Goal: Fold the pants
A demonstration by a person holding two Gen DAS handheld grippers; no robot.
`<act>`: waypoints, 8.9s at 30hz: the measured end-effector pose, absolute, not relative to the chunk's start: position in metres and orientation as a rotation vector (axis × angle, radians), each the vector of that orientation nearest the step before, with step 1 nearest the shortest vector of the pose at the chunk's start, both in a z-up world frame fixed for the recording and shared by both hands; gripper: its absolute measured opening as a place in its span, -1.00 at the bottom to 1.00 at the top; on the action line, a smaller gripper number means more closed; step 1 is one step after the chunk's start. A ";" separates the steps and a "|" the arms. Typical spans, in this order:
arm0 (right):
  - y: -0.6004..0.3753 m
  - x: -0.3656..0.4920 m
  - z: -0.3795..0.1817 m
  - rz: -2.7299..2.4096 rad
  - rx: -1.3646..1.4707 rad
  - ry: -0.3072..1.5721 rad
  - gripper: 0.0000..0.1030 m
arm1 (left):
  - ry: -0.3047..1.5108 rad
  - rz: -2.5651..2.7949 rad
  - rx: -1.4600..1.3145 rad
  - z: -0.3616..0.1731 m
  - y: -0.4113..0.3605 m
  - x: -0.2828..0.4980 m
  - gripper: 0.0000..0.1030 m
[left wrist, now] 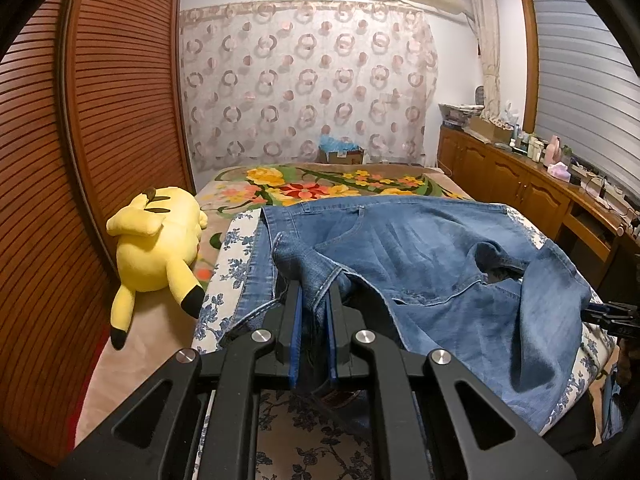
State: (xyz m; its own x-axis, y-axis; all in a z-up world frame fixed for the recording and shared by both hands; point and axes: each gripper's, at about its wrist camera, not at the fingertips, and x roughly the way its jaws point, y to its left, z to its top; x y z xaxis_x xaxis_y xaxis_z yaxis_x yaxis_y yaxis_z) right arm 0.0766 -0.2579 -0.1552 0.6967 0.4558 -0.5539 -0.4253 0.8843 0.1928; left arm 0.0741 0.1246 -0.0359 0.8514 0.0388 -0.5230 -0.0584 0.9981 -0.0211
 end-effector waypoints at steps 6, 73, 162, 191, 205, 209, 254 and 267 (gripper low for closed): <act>-0.257 0.079 -0.156 0.552 0.077 0.614 -0.78 | 0.556 0.053 -0.038 -0.040 0.126 0.078 -0.78; -0.215 0.288 -0.032 0.268 -0.051 0.537 -0.83 | 0.712 0.100 -0.014 -0.039 0.177 0.370 -0.73; -0.230 0.230 -0.068 0.322 0.011 0.703 -0.82 | 0.886 0.040 -0.128 -0.118 0.202 0.246 -0.63; -0.300 0.067 -0.052 0.254 0.015 0.390 -0.89 | 0.666 0.046 -0.082 -0.047 0.175 0.099 -0.77; -0.315 0.048 -0.087 0.257 0.088 0.537 -0.87 | 0.730 0.051 -0.016 -0.083 0.150 0.073 -0.42; -0.317 0.042 -0.082 0.257 0.087 0.542 -0.75 | 0.716 0.039 -0.019 -0.080 0.146 0.074 0.23; -0.199 0.180 -0.076 0.463 -0.273 0.602 0.01 | 0.676 -0.207 0.059 -0.073 0.027 0.109 0.54; -0.161 0.219 -0.080 0.482 -0.437 0.685 -0.88 | 0.700 -0.198 0.053 -0.083 0.031 0.109 0.54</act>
State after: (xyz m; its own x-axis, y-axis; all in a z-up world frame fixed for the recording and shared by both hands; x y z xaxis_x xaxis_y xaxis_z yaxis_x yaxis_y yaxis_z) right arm 0.2192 -0.1608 -0.0803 0.6747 0.2744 -0.6852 -0.5520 0.8039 -0.2216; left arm 0.1086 0.0313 -0.0833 0.7468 -0.1627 -0.6448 0.1984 0.9800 -0.0174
